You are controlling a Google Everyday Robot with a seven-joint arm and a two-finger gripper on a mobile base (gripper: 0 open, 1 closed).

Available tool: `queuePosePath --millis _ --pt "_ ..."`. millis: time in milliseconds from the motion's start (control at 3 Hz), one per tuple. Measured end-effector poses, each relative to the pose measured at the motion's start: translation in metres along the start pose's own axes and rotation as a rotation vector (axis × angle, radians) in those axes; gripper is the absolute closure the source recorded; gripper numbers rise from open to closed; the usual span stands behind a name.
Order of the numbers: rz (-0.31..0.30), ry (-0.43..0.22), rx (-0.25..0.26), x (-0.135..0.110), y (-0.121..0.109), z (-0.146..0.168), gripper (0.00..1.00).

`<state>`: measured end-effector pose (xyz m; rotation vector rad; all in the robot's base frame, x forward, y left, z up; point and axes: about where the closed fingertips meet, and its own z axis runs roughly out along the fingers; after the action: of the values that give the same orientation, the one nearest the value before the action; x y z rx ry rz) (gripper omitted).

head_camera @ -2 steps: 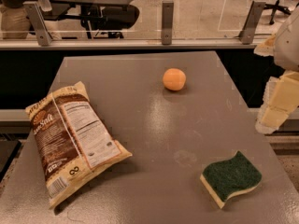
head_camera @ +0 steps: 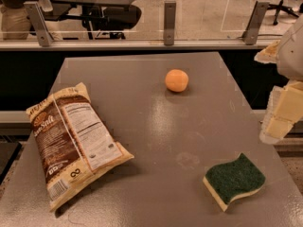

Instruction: Move sponge near brown chip bag

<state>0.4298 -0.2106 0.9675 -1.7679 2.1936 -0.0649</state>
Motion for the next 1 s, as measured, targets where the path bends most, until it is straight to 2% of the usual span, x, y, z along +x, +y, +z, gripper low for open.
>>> queuePosePath --millis 1000 --pt "-0.206 -0.045 -0.134 -0.002 0.064 0.064 0.0"
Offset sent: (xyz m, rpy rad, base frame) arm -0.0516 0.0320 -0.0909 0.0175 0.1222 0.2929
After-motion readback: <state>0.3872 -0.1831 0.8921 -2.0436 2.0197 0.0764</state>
